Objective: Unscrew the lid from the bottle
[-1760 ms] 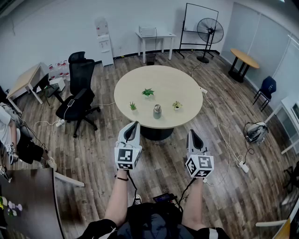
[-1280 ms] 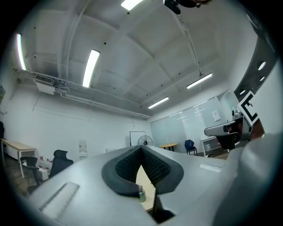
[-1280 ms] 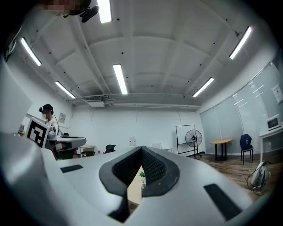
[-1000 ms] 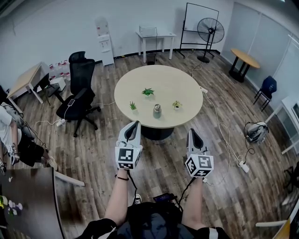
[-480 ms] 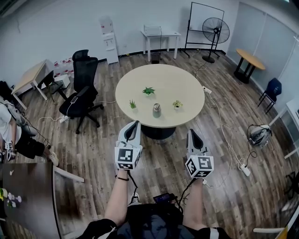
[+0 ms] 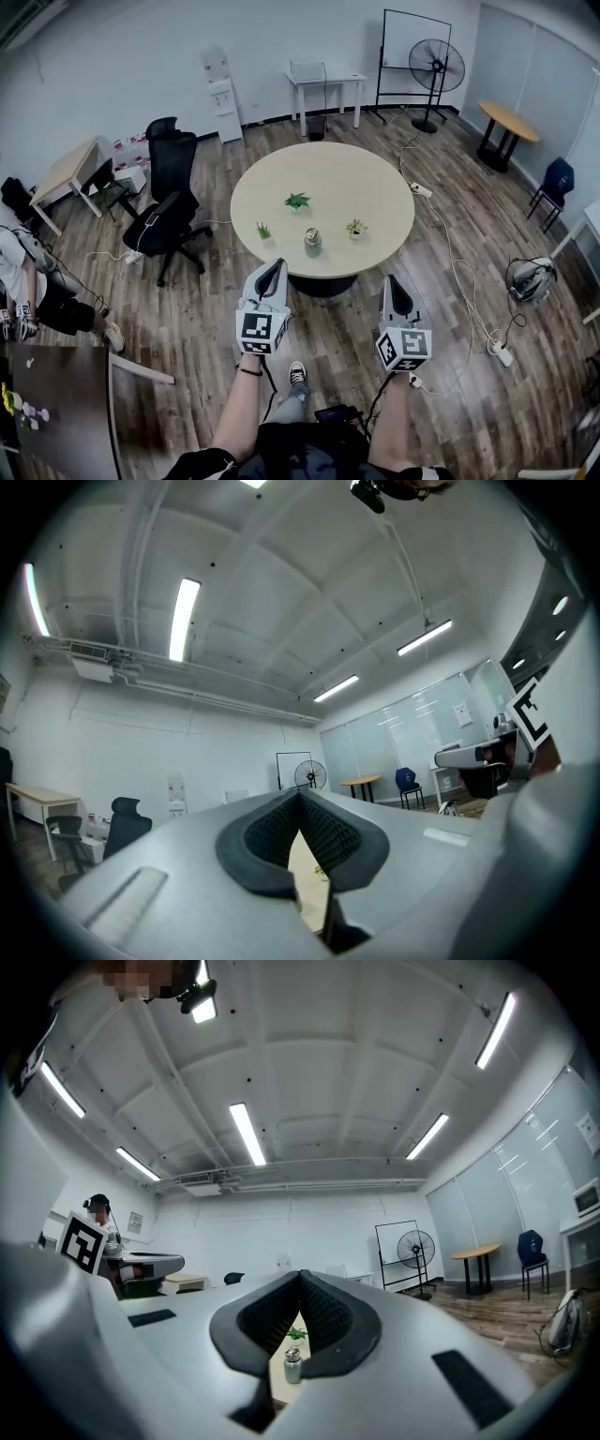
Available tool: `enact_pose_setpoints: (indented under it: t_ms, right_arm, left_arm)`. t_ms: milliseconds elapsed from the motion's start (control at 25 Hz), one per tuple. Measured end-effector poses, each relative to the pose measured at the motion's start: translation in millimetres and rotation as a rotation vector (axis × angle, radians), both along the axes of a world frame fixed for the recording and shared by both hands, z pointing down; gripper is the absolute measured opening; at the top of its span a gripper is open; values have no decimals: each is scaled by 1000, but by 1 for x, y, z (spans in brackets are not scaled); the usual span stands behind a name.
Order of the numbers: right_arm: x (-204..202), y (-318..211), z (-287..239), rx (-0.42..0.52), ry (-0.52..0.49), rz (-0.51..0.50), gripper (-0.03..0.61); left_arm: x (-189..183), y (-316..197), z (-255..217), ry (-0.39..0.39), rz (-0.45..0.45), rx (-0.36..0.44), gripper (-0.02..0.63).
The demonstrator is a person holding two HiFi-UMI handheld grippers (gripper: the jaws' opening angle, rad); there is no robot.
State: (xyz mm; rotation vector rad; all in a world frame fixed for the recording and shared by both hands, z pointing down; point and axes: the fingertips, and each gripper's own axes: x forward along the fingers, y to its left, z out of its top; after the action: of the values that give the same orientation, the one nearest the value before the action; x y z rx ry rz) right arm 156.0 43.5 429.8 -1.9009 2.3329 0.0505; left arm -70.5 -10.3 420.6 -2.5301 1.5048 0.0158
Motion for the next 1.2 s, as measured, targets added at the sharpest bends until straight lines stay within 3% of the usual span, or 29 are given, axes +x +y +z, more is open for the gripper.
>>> enact_pose_setpoints:
  t_ms: [280,640,1200]
  right_arm:
    - [20,-94,10,-10,14,29,3]
    - [21,-222,-15,-12,10,40,3]
    - [45,-312,-19,-32,31,-32,3]
  left_arm:
    - [26,-105,13,22,52,-5,2]
    - [24,-240,3,70,71,-12,2]
    - [51,-311,7,40,5,-30,2]
